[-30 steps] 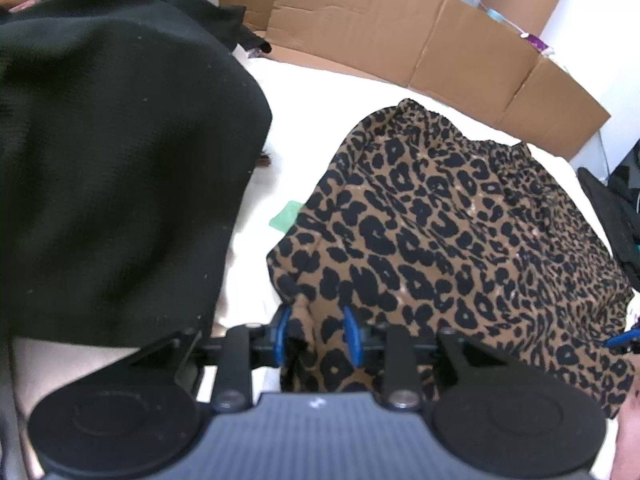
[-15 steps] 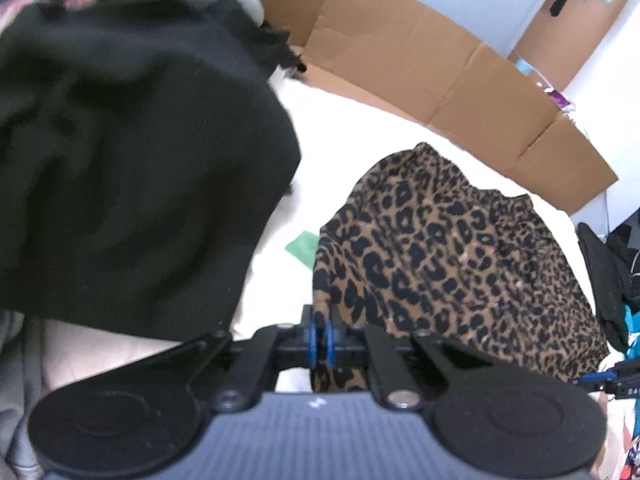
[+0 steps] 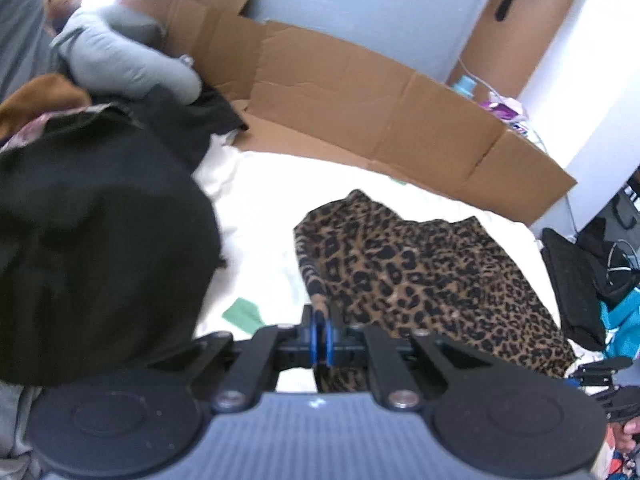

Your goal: Fold clothes

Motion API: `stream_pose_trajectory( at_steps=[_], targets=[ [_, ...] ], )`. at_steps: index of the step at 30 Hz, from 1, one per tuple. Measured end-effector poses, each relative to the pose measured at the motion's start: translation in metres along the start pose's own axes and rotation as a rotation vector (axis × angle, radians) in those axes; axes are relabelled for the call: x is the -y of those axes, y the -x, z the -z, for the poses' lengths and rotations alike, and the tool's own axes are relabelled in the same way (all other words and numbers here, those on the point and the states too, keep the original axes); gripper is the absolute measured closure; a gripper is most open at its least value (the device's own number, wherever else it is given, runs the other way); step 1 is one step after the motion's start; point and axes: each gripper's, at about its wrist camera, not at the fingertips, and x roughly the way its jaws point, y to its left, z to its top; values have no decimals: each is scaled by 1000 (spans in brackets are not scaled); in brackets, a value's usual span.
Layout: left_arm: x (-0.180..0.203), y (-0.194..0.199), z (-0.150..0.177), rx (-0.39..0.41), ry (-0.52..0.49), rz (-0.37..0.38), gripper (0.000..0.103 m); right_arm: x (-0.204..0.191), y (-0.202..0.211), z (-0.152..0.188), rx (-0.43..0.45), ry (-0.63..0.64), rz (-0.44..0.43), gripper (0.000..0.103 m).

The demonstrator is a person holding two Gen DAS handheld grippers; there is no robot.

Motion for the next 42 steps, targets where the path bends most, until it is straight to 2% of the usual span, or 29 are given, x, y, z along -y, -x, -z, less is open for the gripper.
stream_pose_trajectory(
  at_steps=[5,10,17,26,38,42],
  targets=[
    [36,0,-17,-8,-29,24,98,-1,15,-5,51,6,0,59],
    [78,-7,-30,-29,-87,53,98,1,28,-8,123,-39,-29,57],
    [126,-24,-37,-70,-160,88,98,2,39,-11,203,-116,-94,55],
    [180,-53,-34,-127,-221,155,98,8,57,-33,306,-183,-159,55],
    [214,-94,-18,-192,-169,236,97,7,30,-51,292,-143,-136,55],
    [222,-102,-13,-201,-139,262,98,6,18,-53,272,-135,-99,55]
  ],
)
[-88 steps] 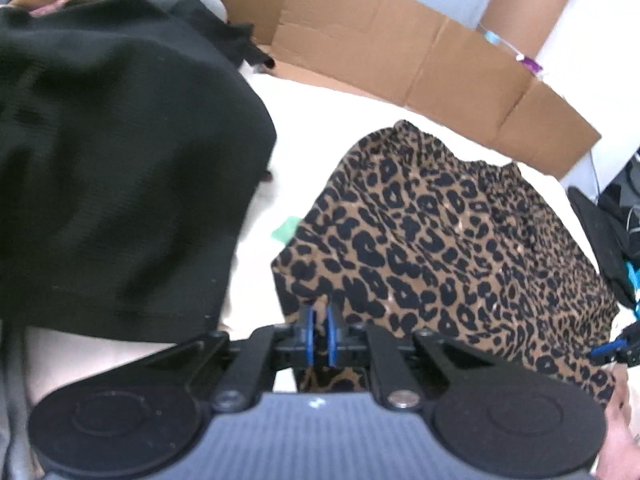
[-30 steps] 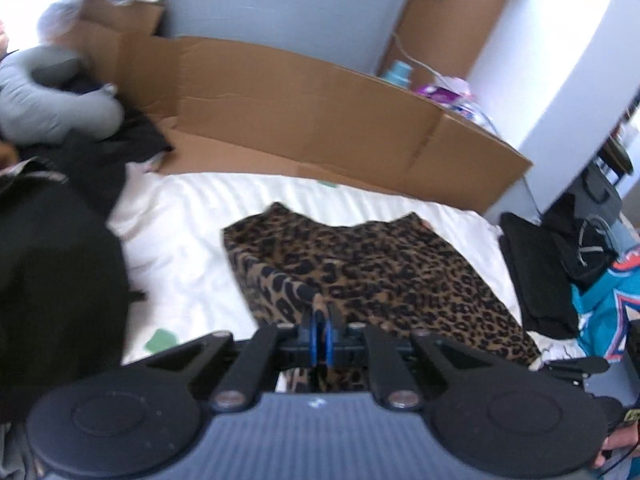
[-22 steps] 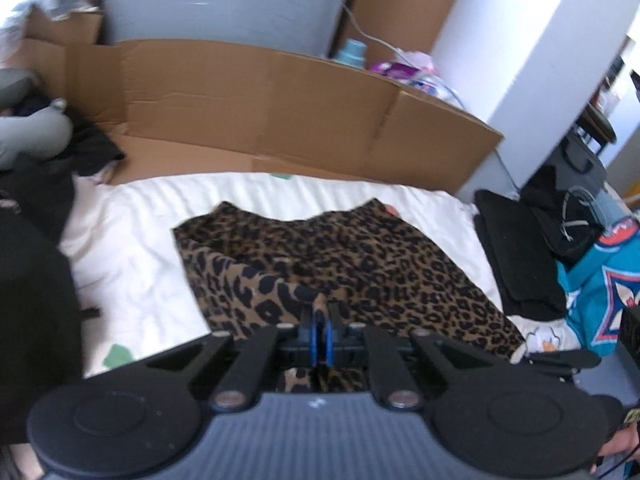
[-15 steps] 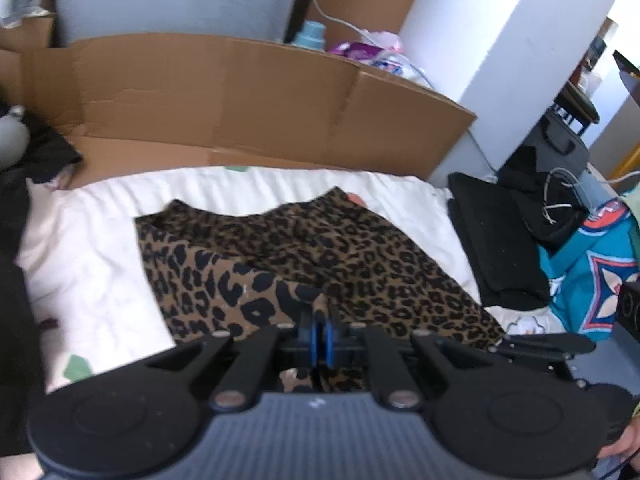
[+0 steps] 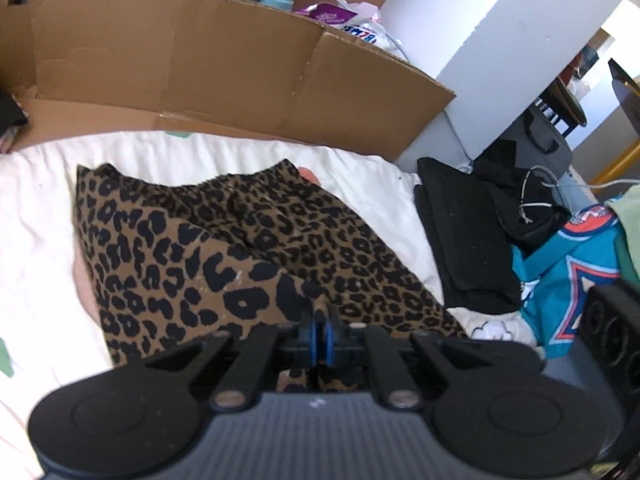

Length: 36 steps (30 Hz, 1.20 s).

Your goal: Fold clothes

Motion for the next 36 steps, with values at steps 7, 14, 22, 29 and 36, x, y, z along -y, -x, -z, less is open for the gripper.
stream_pose_trajectory(
  at_steps=[7,14,22,29,36],
  targets=[
    [4,-12,-2,-1,39,26,97,7,-9,-1,21,-23,52,55],
    [12,-20,3,17,90,46,97,12,-12,0,27,-34,95,58],
    [22,-17,4,56,126,103,85,26,-11,3,34,-61,162,101],
    [11,1,4,115,112,86,83,53,-5,13,43,-167,163,102],
    [-17,7,22,84,92,-43,81,76,10,19,77,-256,190,102]
  ],
)
